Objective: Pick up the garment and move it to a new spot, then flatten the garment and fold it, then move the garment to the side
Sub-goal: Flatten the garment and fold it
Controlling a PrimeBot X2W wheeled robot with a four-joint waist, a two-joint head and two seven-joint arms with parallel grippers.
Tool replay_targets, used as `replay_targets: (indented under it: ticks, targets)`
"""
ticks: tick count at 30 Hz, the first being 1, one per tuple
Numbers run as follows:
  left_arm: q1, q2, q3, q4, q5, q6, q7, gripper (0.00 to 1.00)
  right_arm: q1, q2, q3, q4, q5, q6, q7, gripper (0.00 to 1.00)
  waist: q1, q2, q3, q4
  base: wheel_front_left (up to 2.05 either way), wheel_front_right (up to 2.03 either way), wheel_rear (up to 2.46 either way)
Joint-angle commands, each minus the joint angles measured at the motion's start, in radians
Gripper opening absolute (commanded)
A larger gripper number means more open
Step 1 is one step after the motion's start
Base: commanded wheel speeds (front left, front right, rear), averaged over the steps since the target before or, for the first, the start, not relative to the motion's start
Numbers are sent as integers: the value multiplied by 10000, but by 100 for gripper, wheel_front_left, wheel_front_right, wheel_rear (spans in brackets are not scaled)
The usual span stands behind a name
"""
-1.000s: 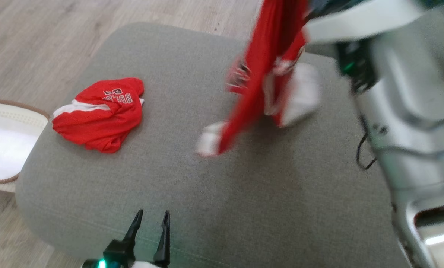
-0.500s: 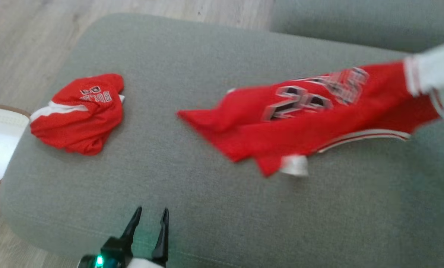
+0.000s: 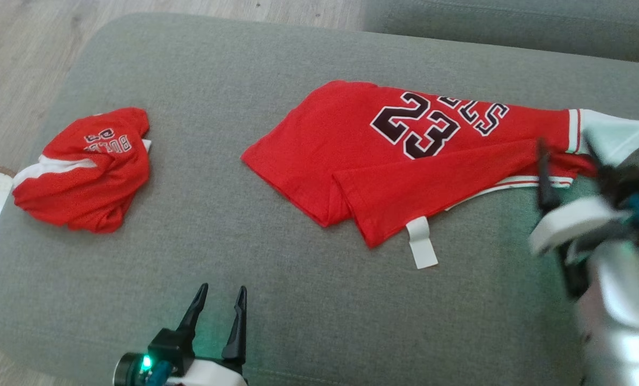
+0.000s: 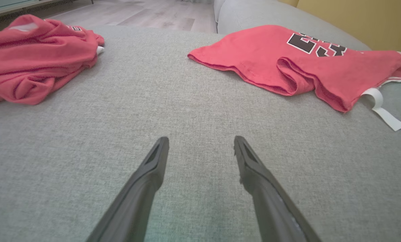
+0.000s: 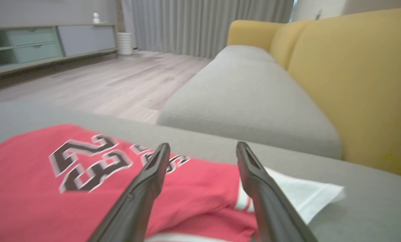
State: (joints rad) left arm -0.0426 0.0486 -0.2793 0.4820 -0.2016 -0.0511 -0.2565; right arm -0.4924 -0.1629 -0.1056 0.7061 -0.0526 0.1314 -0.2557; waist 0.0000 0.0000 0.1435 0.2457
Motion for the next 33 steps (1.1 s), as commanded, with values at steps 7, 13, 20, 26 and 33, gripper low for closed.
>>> replay_targets:
  ticks: [7,13,20,26,33]
  targets:
    - [-273,16,82,-357,-247,52,-53,100,1540,592,1242,-1430,793,-7,-61,100,0,0,-216,-312,0,0,0]
    - [-553,16,-608,-402,-784,-323,-53,100,2522,952,986,-1933,844,-7,-61,100,0,0,-262,-907,0,0,0]
    - [-1469,16,-2016,110,-2167,-738,-53,100,2666,1075,988,-2181,847,-7,-61,100,0,0,111,-2210,0,0,0]
    - [-2219,16,-2873,1000,-3443,-790,-53,100,2558,1101,978,-2354,801,-7,-61,100,0,0,475,-3184,0,0,0]
    - [-2725,16,-2946,1481,-4228,-793,-53,100,2597,1113,794,-2430,795,-7,-61,100,0,0,739,-3610,0,0,0]
